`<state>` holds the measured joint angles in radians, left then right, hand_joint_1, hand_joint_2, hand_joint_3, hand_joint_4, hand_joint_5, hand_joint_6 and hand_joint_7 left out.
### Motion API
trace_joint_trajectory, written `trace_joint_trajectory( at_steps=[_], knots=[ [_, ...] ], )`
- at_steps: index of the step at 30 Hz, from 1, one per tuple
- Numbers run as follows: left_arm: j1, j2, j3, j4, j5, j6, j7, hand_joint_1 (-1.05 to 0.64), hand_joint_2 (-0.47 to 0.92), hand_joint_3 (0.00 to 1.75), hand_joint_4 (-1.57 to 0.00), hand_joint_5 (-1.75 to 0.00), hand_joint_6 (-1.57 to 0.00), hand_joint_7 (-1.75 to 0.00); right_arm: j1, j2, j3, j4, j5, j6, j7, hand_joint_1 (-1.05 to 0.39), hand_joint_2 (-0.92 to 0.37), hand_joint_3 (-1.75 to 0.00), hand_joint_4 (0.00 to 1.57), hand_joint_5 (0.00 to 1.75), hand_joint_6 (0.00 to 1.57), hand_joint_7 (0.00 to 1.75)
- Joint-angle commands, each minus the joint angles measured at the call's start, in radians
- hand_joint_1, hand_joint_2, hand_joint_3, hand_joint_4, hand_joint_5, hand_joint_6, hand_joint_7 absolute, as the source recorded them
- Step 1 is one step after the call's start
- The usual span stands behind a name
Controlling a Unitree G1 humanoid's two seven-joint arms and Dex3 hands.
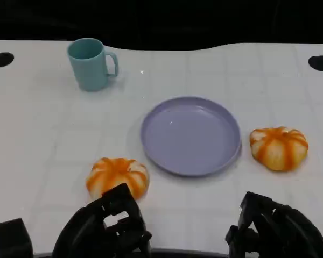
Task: Grasp the bread from the table and place it into the plate.
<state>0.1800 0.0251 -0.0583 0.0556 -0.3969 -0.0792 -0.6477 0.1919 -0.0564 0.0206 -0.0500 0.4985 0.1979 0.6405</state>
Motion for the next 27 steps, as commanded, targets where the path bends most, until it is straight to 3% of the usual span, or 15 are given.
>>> trace_joint_trajectory(
  at_steps=[1, 8, 15, 17, 19, 20, 23, 27],
  knots=[
    [0.007, 0.008, 0.004, -0.007, 0.004, -0.006, 0.007, -0.47, 0.91, 0.03, -0.68, -1.75, -0.47, -1.75, 0.004, -0.014, -0.009, -0.003, 0.003, 0.002, -0.001, -0.71, -0.92, -0.24, 0.86, 1.59, 0.77, 1.33],
    [0.022, 0.000, 0.011, -0.029, 0.026, -0.034, 0.040, -0.45, 0.91, 0.03, -0.60, -1.75, -0.41, -1.71, 0.003, -0.010, -0.008, 0.003, 0.008, -0.003, 0.005, -0.69, -0.92, -0.25, 0.86, 1.58, 0.76, 1.33],
    [0.037, 0.002, 0.006, -0.101, 0.166, -0.124, 0.166, -0.51, 0.92, 0.07, -0.37, -1.75, -0.35, -1.46, 0.014, -0.012, -0.001, -0.018, -0.003, -0.006, -0.004, -0.71, -0.92, -0.26, 0.86, 1.61, 0.76, 1.35],
    [0.039, 0.011, 0.005, -0.121, 0.201, -0.140, 0.192, -0.53, 0.92, 0.09, -0.35, -1.69, -0.37, -1.26, 0.018, -0.011, 0.001, -0.024, -0.004, -0.003, -0.009, -0.71, -0.92, -0.25, 0.86, 1.61, 0.77, 1.36],
    [0.036, 0.028, 0.006, -0.143, 0.244, -0.155, 0.216, -0.54, 0.92, 0.10, -0.35, -1.67, -0.38, -1.20, 0.022, -0.011, 0.003, -0.033, -0.003, 0.001, -0.013, -0.71, -0.92, -0.25, 0.86, 1.61, 0.77, 1.36],
    [0.034, 0.039, 0.007, -0.156, 0.271, -0.165, 0.228, -0.56, 0.92, 0.11, -0.41, -1.50, -0.44, -0.91, 0.024, -0.011, 0.004, -0.038, -0.002, 0.004, -0.015, -0.71, -0.92, -0.25, 0.86, 1.61, 0.77, 1.37],
    [0.031, 0.086, 0.008, -0.232, 0.387, -0.143, 0.280, -0.54, 0.92, 0.06, -0.48, -1.21, -0.55, -0.43, 0.028, -0.013, 0.008, -0.047, -0.007, 0.004, -0.023, -0.71, -0.92, -0.25, 0.86, 1.61, 0.76, 1.37],
    [0.026, 0.169, 0.006, -0.316, 0.574, -0.124, 0.326, -0.49, 0.91, 0.01, -0.38, -1.00, -0.50, -0.13, 0.027, -0.010, 0.013, -0.047, -0.005, 0.008, -0.025, -0.71, -0.92, -0.24, 0.85, 1.62, 0.76, 1.39]
  ],
)
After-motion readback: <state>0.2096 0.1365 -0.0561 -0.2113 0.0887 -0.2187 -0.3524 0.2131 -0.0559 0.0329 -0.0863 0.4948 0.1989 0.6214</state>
